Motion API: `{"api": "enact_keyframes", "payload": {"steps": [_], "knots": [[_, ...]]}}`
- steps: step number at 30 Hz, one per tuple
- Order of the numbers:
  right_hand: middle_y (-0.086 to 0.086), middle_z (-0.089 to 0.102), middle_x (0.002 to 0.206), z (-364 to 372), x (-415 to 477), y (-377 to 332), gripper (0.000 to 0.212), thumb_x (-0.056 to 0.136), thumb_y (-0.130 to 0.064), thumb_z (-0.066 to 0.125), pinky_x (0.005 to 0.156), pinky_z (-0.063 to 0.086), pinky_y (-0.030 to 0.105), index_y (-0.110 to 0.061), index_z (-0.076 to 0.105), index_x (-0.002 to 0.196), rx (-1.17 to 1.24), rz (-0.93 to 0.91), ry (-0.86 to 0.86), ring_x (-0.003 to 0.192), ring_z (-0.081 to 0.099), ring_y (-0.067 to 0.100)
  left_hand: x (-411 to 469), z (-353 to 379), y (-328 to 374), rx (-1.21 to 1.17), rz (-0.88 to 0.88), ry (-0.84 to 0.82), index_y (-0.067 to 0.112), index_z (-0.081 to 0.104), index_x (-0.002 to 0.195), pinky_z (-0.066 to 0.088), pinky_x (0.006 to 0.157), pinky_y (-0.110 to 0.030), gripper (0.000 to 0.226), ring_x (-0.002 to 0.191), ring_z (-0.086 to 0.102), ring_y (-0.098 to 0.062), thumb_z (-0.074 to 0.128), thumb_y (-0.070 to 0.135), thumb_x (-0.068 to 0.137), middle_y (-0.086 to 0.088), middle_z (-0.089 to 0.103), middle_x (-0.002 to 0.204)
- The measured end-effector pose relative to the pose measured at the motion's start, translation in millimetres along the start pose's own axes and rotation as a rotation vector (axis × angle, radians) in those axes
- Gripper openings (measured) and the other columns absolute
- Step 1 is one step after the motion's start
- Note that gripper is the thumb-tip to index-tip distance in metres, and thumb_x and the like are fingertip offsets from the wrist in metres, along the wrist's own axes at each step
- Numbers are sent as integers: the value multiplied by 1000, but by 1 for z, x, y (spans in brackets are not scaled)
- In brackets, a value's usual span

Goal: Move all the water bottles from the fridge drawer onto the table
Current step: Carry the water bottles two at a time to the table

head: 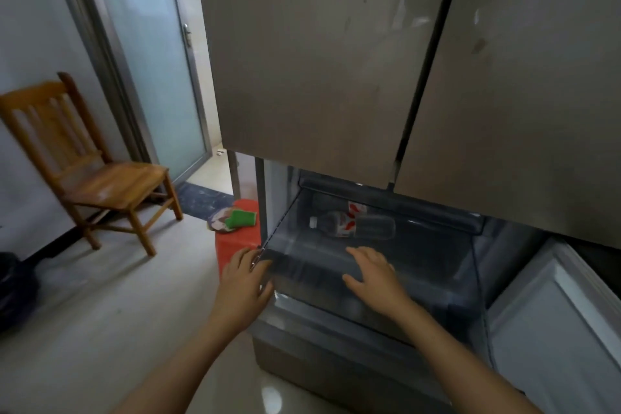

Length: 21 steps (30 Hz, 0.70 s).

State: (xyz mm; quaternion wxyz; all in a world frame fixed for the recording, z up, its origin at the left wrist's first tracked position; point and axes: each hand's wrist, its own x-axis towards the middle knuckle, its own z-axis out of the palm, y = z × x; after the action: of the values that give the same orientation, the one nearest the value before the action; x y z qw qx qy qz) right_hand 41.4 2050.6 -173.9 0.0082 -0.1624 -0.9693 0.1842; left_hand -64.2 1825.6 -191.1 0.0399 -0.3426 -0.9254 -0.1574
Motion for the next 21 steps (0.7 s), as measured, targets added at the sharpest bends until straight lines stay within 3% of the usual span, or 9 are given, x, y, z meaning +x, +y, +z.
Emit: {"api": "enact_keyframes", "payload": {"steps": [2, 5, 8, 13, 16, 17, 19, 20, 21], "knots": [[3, 24, 150, 9, 24, 4, 59, 93, -38, 46, 110, 24, 34, -22, 23, 145, -38, -9, -62, 137, 23, 21, 14, 1, -3, 51, 5, -44, 15, 68, 102, 51, 81, -48, 40, 104, 61, -35, 48, 37, 76, -12, 64, 111], [6, 27, 148, 19, 57, 8, 60, 92, -37, 47, 108, 26, 36, -21, 23, 144, -94, 12, -127, 134, 28, 25, 31, 2, -12, 57, -42, -141, 22, 47, 132, 28, 109, -41, 66, 134, 32, -24, 22, 54, 81, -4, 39, 142], [9, 30, 146, 27, 88, 11, 61, 90, -34, 49, 105, 29, 37, -20, 24, 143, -163, 23, -164, 131, 31, 27, 45, 3, -21, 47, -14, -169, 26, 39, 136, 23, 112, -37, 82, 135, 25, -19, 7, 60, 70, 0, 33, 146], [16, 38, 139, 44, 128, 13, 60, 88, -21, 51, 100, 35, 40, -17, 26, 142, -395, 19, -153, 126, 37, 33, 51, 6, -28, 13, 60, -177, 19, 49, 129, 32, 102, -35, 83, 129, 34, -21, 9, 58, 68, -2, 42, 140], [24, 30, 144, 55, 146, 16, 60, 88, -7, 47, 101, 34, 48, -14, 28, 144, -488, 31, -145, 129, 34, 40, 50, 11, -31, 14, 95, -155, 15, 62, 112, 44, 89, -40, 65, 116, 51, -27, 25, 52, 74, -6, 58, 122], [30, 36, 139, 60, 152, 19, 59, 83, -2, 52, 96, 39, 52, -9, 38, 139, -503, 0, -101, 123, 41, 45, 50, 12, -33, 25, 109, -133, 15, 65, 104, 49, 80, -40, 56, 106, 58, -28, 32, 49, 75, -6, 63, 113], [36, 58, 111, 72, 170, 30, 46, 67, -3, 59, 69, 53, 55, -2, 65, 112, -519, -14, -122, 94, 62, 48, 52, 15, -37, 30, 104, -105, 17, 67, 92, 54, 67, -39, 44, 92, 64, -27, 40, 45, 74, -4, 67, 100], [34, 62, 101, 78, 178, 36, 40, 67, -7, 53, 60, 55, 53, -4, 69, 103, -507, -20, -133, 85, 64, 47, 52, 17, -37, 31, 103, -106, 18, 67, 91, 55, 65, -38, 41, 90, 64, -26, 41, 45, 74, -4, 67, 98], [34, 61, 104, 77, 183, 36, 42, 71, -8, 45, 64, 55, 53, -4, 68, 107, -524, -39, -140, 89, 63, 47, 52, 20, -39, 33, 102, -108, 18, 67, 91, 55, 66, -38, 41, 91, 64, -26, 41, 45, 74, -3, 67, 98]]}}
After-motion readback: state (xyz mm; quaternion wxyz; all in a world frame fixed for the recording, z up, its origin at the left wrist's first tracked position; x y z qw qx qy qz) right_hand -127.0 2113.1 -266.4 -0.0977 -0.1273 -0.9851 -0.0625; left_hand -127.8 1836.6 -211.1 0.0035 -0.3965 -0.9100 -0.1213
